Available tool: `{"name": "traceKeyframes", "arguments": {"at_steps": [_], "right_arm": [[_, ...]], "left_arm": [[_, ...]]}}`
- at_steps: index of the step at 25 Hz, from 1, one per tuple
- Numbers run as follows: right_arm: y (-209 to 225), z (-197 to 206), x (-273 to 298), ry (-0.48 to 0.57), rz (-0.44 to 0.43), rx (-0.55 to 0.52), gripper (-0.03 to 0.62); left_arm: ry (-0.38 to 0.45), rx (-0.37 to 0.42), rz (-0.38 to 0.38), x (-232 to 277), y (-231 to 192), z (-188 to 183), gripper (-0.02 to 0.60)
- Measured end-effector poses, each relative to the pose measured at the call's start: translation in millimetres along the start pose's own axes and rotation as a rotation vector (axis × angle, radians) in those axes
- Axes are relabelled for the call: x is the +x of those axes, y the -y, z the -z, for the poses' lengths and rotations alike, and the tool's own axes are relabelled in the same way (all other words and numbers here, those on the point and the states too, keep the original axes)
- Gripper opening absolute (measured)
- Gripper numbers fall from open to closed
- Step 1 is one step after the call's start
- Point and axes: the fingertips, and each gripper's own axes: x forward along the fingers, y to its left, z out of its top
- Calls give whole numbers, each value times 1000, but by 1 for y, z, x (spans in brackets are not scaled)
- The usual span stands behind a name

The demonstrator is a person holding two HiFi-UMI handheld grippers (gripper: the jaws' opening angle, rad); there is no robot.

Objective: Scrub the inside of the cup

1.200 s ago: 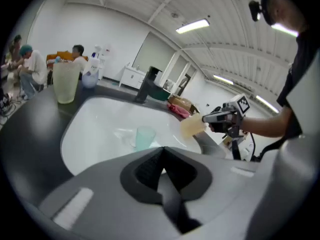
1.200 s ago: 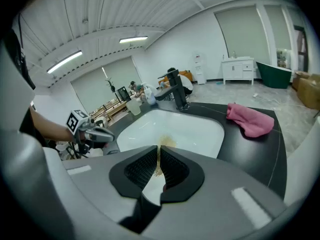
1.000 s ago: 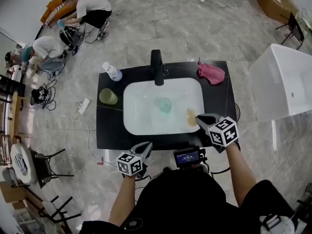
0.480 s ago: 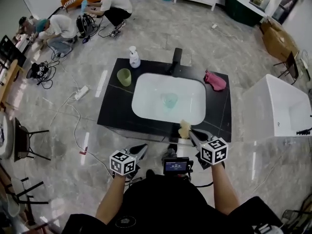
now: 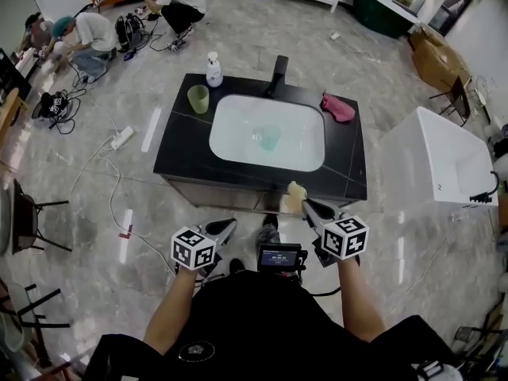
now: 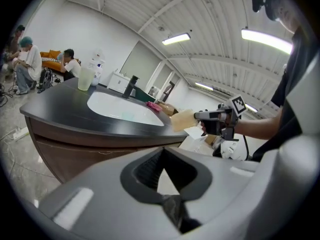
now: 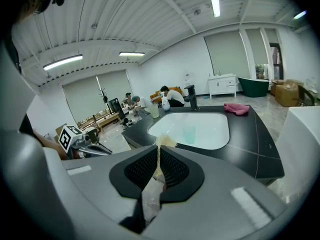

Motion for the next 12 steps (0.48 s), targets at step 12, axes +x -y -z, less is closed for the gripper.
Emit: {"name": "traceKeyframes", "arguments": {"at_steps": [12], "right_arm": [[-16,25,-26,10,28,4,28]], "left_arm": [[44,-4,22,-13,15,21,0]]}}
